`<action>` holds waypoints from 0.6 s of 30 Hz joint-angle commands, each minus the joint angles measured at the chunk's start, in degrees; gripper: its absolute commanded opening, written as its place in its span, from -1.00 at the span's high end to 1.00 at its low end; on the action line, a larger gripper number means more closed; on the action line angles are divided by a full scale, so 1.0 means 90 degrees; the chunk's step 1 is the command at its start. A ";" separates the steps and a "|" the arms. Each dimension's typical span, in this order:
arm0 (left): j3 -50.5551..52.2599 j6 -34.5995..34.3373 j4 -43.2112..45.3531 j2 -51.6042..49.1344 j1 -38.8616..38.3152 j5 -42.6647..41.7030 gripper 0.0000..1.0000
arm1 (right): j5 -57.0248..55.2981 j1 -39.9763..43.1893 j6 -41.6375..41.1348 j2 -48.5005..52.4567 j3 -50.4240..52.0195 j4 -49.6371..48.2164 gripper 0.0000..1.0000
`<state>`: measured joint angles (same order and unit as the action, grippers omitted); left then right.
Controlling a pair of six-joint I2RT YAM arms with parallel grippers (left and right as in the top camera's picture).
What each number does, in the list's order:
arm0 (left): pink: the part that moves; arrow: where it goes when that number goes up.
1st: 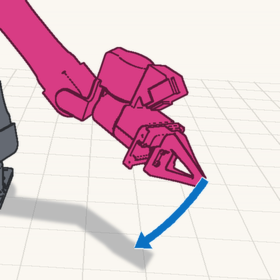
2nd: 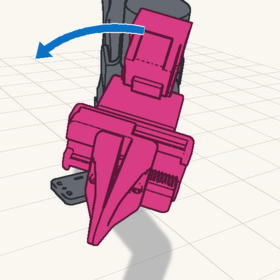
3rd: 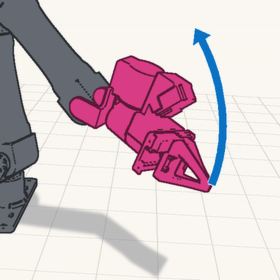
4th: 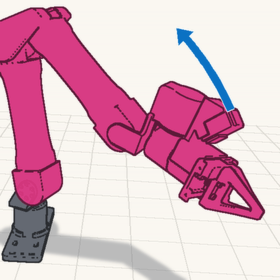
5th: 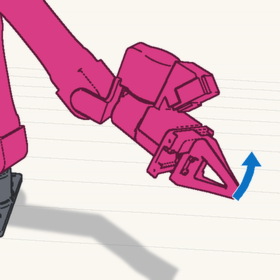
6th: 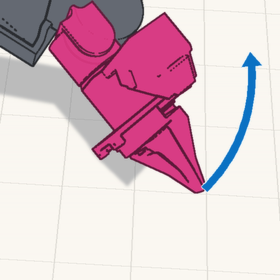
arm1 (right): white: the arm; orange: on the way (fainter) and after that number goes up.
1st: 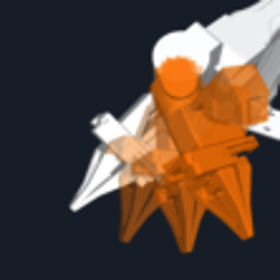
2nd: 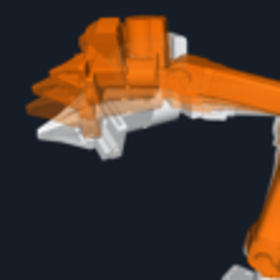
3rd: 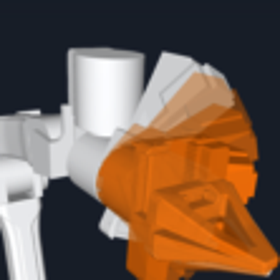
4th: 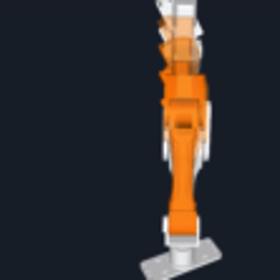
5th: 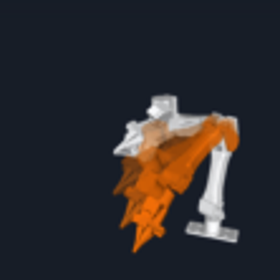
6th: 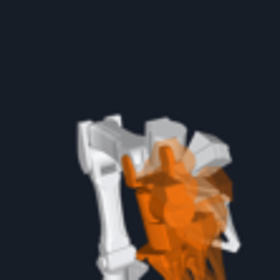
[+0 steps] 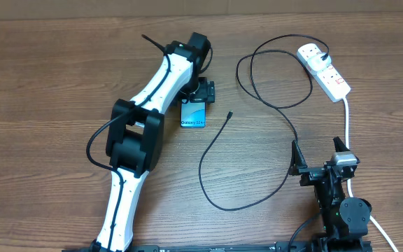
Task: Plug charger to phone and switch on socket
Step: 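Lower the left gripper and grasp the phone's bottom edge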
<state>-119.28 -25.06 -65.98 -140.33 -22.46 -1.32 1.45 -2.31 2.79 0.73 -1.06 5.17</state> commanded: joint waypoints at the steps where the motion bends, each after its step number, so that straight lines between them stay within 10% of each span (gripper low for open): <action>1: 0.0041 0.0163 0.0019 -0.0209 0.0078 -0.0236 -1.00 | -0.0032 -0.0029 0.0010 -0.0051 0.0066 -0.0041 -1.00; 18: 0.0214 0.0168 0.0046 -0.0209 -0.0238 0.0027 -1.00 | -0.0032 -0.0029 0.0010 -0.0051 0.0066 -0.0041 -1.00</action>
<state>-118.85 -24.23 -65.73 -140.31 -23.20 0.25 1.45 -2.31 2.81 0.73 -1.06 5.17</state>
